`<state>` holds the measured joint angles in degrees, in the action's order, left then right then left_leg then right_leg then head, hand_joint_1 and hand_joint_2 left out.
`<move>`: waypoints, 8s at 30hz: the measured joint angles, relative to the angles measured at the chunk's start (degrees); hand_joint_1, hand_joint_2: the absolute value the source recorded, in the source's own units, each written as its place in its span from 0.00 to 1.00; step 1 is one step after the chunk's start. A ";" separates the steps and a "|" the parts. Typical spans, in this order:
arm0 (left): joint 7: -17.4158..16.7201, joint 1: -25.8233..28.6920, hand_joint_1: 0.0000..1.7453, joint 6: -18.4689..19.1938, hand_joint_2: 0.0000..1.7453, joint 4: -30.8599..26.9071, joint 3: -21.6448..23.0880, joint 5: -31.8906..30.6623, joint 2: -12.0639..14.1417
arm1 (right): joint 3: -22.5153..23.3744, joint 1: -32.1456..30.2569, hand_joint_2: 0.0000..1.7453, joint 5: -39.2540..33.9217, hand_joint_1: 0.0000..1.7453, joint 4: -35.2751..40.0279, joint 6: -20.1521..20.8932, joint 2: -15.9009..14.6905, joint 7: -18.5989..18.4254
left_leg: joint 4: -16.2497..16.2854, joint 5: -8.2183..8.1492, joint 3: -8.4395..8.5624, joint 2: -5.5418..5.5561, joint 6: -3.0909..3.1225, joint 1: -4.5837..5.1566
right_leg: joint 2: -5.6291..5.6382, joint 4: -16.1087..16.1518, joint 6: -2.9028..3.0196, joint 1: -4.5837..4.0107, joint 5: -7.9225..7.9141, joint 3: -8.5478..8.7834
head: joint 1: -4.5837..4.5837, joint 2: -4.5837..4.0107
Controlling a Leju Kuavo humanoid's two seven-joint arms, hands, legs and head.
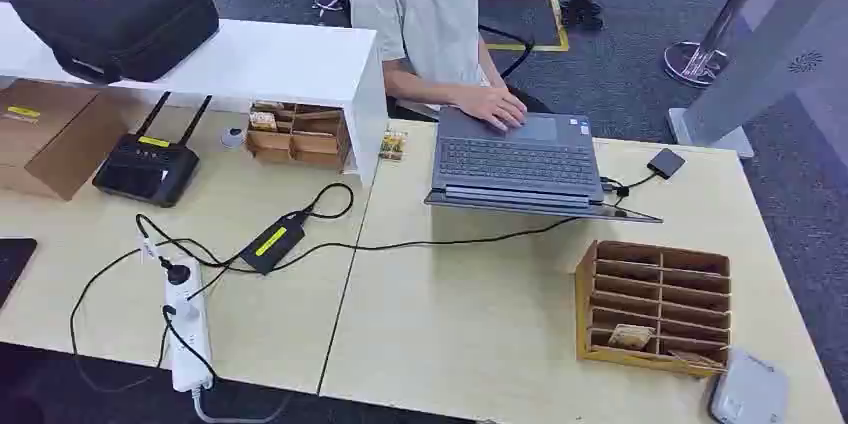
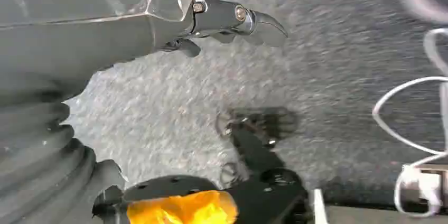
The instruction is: Pass the card to the sensor for recognition and then transmit it.
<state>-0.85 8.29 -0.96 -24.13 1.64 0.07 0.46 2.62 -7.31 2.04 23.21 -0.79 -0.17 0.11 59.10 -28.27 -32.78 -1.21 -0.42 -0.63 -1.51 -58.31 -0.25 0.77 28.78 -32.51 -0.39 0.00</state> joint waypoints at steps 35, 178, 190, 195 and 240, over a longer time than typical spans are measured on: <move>-17.09 -1.43 0.00 -12.07 1.00 -27.39 41.94 5.38 12.04 | 28.74 5.27 1.00 37.33 0.00 -6.12 -14.16 6.43 -4.20 | 0.18 0.02 -0.72 -0.06 -0.07 -0.02 | 0.08 -0.03 0.08 0.00 -0.09 -0.57 | 0.00 0.00; -33.92 -10.26 0.00 -22.91 1.00 -67.73 83.95 6.58 37.86 | 76.40 0.33 1.00 84.25 0.00 46.18 -13.69 5.65 -19.78 | 0.06 0.21 -0.76 1.02 -0.38 0.07 | -0.97 -0.23 0.29 0.10 0.14 -0.17 | 0.07 0.00; -33.90 -10.25 0.00 -22.62 1.00 -67.78 83.95 7.06 37.83 | 85.39 0.86 1.00 84.26 0.00 49.55 -16.37 -5.79 -16.94 | 0.07 0.16 -0.59 1.00 -0.31 0.06 | -0.97 -0.25 0.29 0.07 0.14 -0.11 | -0.04 0.00; -33.90 -10.25 0.00 -22.62 1.00 -67.78 83.95 7.06 37.83 | 85.98 0.88 1.00 84.26 0.00 49.73 -16.37 -6.73 -16.92 | 0.06 0.16 -0.56 0.99 -0.32 0.05 | -0.96 -0.27 0.30 0.05 0.15 -0.11 | -0.02 0.00; -41.11 -8.79 0.00 -26.07 1.00 -71.30 83.73 0.64 38.51 | 76.85 8.58 1.00 7.59 0.00 59.70 7.08 -27.78 10.47 | 0.04 0.17 -0.49 1.03 -0.32 0.07 | -1.01 -0.32 0.31 0.07 0.16 -0.05 | -0.02 0.00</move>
<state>-41.97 -0.50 -27.04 -95.43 85.37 0.70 38.97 79.47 1.28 9.63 82.92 6.29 -27.96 10.58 59.15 -28.09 -33.26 -0.18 -0.74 -0.56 -2.52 -58.64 0.05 0.84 28.94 -32.56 -0.42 0.00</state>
